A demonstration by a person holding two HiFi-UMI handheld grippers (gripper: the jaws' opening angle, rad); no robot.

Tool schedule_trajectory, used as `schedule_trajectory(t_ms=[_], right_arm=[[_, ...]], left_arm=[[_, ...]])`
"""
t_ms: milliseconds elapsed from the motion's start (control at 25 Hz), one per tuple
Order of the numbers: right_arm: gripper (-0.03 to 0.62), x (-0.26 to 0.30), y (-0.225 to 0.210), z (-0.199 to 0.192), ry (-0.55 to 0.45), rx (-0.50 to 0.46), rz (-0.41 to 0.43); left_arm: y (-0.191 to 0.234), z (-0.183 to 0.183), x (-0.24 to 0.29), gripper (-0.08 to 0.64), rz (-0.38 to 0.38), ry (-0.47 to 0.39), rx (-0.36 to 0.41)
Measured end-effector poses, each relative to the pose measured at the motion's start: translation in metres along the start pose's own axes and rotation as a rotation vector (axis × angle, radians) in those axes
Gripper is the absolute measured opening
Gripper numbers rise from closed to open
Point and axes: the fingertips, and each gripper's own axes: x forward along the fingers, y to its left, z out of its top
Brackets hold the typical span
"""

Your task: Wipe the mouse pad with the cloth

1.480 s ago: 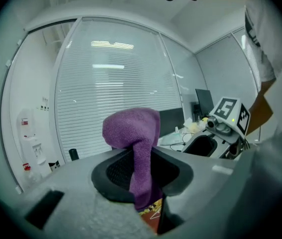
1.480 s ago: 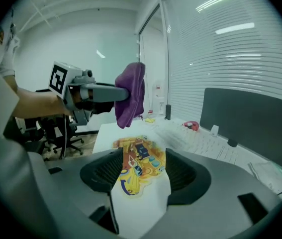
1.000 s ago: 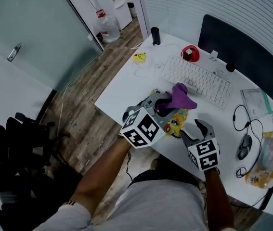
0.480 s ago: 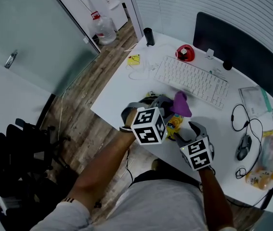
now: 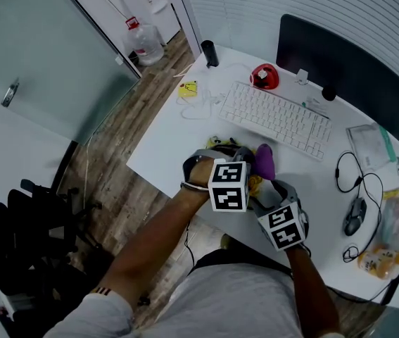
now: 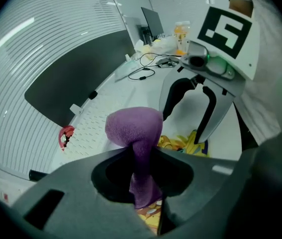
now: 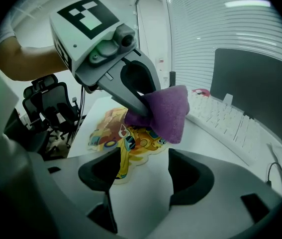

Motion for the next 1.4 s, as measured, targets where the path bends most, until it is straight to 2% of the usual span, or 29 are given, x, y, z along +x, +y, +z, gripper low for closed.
schedule_trajectory(t_ms=[200,600,1000,1400], right_arm=[[0.259,0.004,-0.001,-0.003,0.013,-0.003,0.005],[0.259,0.008,-0.004,-0.009,0.024,0.024,0.010],[0.259,0.007,-0.004,-0.010,0.025,0.028,0.002],[0.259,0.007,-0.004,-0.010,0.032,0.031,-0.008]], left_arm=[[-0.003,-0.003,0.014,0.083,-0.045,0.055,0.049],[-0.003,-0.017,0.027,0.083,-0.079,0.098,0.052],[0.007,-0.060,0.018,0.083,-0.068,0.124,-0.025],[0.021,-0.113,0.003,0.083,-0.037,0.143,-0.137]])
